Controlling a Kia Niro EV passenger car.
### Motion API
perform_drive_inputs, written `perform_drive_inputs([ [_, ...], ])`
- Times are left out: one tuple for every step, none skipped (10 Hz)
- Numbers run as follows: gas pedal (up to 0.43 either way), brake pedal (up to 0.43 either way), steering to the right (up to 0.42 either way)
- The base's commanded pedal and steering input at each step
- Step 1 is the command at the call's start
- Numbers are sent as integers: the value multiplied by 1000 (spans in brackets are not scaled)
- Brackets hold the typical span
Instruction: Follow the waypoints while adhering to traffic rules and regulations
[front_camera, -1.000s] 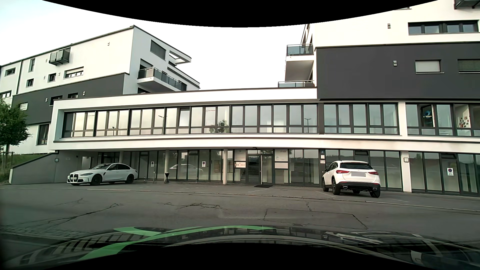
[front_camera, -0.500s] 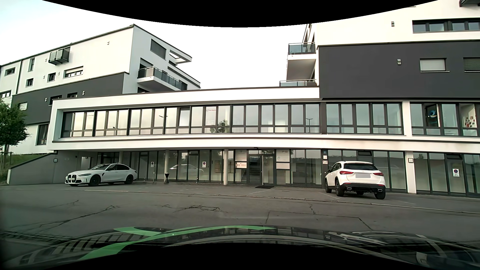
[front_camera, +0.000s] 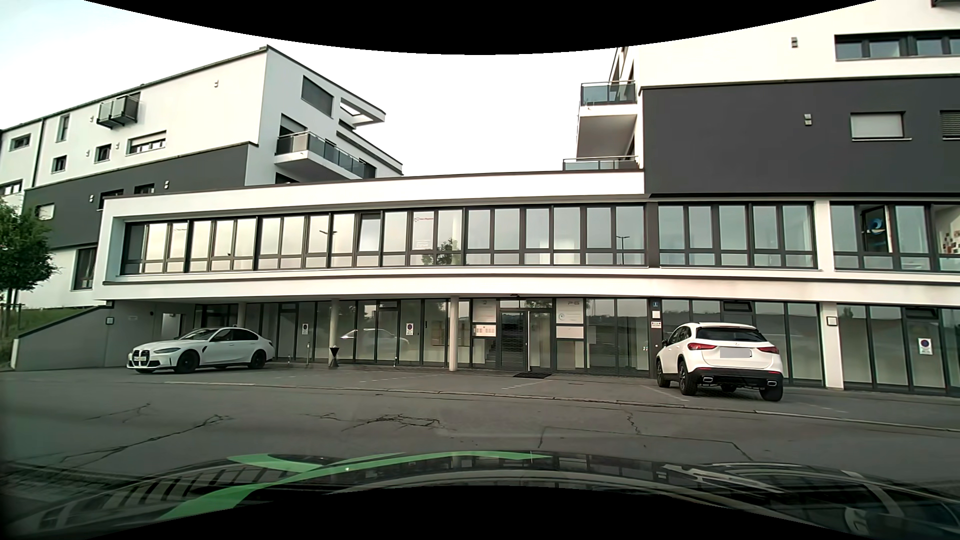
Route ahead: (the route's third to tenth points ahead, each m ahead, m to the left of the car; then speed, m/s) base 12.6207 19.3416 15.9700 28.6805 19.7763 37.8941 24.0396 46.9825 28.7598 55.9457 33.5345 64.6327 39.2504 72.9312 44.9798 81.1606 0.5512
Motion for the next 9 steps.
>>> perform_drive_inputs([
  [67,0,-98],
  [67,0,-101],
  [67,0,-102],
  [67,0,-106],
  [67,0,-108],
  [67,0,-109],
  [67,0,-110],
  [67,0,-115],
  [67,0,-122],
])
